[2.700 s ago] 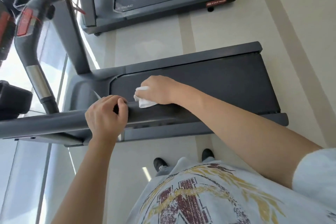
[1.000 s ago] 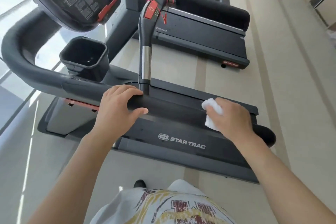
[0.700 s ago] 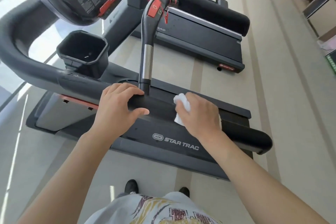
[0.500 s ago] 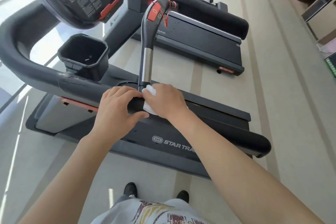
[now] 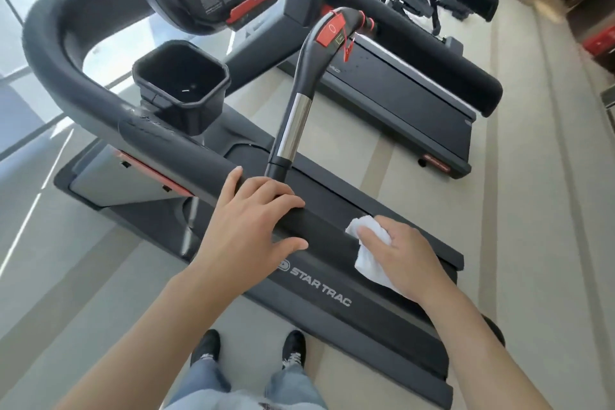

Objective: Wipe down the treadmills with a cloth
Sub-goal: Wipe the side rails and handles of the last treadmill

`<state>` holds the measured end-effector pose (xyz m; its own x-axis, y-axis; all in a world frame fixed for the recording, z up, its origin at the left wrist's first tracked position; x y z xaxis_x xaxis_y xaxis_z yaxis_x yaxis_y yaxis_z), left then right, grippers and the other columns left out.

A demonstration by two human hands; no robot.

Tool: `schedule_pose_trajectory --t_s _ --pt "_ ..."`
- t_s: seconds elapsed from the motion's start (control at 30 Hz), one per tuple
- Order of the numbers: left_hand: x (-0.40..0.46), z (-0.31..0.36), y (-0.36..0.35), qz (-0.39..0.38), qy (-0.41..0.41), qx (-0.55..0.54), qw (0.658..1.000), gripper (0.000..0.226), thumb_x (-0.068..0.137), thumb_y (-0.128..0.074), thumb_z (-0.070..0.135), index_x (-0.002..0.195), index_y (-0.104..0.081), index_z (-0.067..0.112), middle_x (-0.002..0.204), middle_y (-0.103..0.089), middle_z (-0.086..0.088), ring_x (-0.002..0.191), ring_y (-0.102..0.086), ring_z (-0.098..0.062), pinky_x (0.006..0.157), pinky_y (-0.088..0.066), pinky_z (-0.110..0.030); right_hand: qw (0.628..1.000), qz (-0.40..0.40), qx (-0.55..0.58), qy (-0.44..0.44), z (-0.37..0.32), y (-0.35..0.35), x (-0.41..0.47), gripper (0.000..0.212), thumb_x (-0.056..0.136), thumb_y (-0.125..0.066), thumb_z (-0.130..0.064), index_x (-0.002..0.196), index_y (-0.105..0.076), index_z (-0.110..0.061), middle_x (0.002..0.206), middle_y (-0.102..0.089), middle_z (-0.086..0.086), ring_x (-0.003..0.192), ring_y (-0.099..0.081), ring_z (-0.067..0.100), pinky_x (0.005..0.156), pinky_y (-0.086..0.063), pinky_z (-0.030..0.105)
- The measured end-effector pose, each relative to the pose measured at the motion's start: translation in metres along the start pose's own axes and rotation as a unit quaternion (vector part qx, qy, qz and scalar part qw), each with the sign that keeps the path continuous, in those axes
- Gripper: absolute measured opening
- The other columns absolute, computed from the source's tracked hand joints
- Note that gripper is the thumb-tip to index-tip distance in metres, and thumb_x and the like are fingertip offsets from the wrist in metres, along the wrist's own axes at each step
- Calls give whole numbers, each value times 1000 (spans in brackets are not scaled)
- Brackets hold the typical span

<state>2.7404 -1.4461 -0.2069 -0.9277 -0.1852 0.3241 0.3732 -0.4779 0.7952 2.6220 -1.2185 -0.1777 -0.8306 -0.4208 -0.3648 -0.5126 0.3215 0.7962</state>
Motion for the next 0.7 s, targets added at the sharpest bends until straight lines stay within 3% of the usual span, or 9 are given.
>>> schedule_pose_trajectory --t_s 0.07,0.17,0.33,0.43,0.53,0.6,0.7 --pt "-1 9 -8 9 6 -20 1000 57 74 -82 64 121 -73 32 123 -66 14 126 -57 -18 125 -21 -60 999 -28 -8 27 2 0 4 38 96 -48 -60 103 -67 -28 92 -67 -10 89 -64 11 88 -56 42" --pt "-2 14 -13 15 23 -45 999 57 75 -79 68 121 -73 35 124 -65 19 128 -54 -13 128 -15 -55 994 -81 9 77 0 -2 10 24 103 -47 -54 117 -61 -41 106 -69 -14 99 -64 8 92 -54 38" --pt "-2 18 -12 10 57 -44 997 56 76 -73 70 122 -71 38 128 -63 22 134 -51 -9 131 -9 -47 973 -166 50 153 -12 -5 30 10 105 -43 -55 109 -51 -49 105 -67 -15 98 -63 5 91 -51 36" --pt "-10 35 -13 16 95 -6 995 64 75 -73 70 129 -68 35 138 -61 17 145 -44 -11 129 -15 -54 952 -204 105 203 -23 -16 49 19 105 -46 -57 114 -53 -41 103 -67 -15 96 -64 8 89 -52 39" --pt "-19 61 -24 19 130 20 991 84 69 -82 67 141 -59 30 149 -54 12 154 -33 -14 128 -21 -58 923 -250 192 222 -29 -28 63 26 104 -51 -56 113 -54 -31 96 -64 -18 87 -61 1 83 -47 34" --pt "-24 79 -34 41 151 0 988 90 67 -89 61 144 -58 26 152 -51 13 156 -29 -14 128 -25 -51 906 -277 226 226 -28 -32 68 28 104 -52 -57 111 -54 -29 98 -63 -18 88 -59 -4 84 -44 30" --pt "-28 97 -44 73 187 -20 979 88 66 -93 55 142 -61 23 156 -48 14 157 -28 -15 127 -27 -34 894 -289 224 259 -14 -28 67 31 104 -48 -60 109 -51 -30 101 -61 -13 93 -58 1 84 -42 31"
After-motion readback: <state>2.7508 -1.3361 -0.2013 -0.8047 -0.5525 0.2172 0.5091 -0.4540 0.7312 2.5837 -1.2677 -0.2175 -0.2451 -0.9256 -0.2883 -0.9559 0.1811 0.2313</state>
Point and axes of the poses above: each hand's wrist, its own x-axis towards the middle knuckle, its own y-axis out of the back of the hand, z = x × y, the point moved 4 cm from there along x, towards the middle knuckle
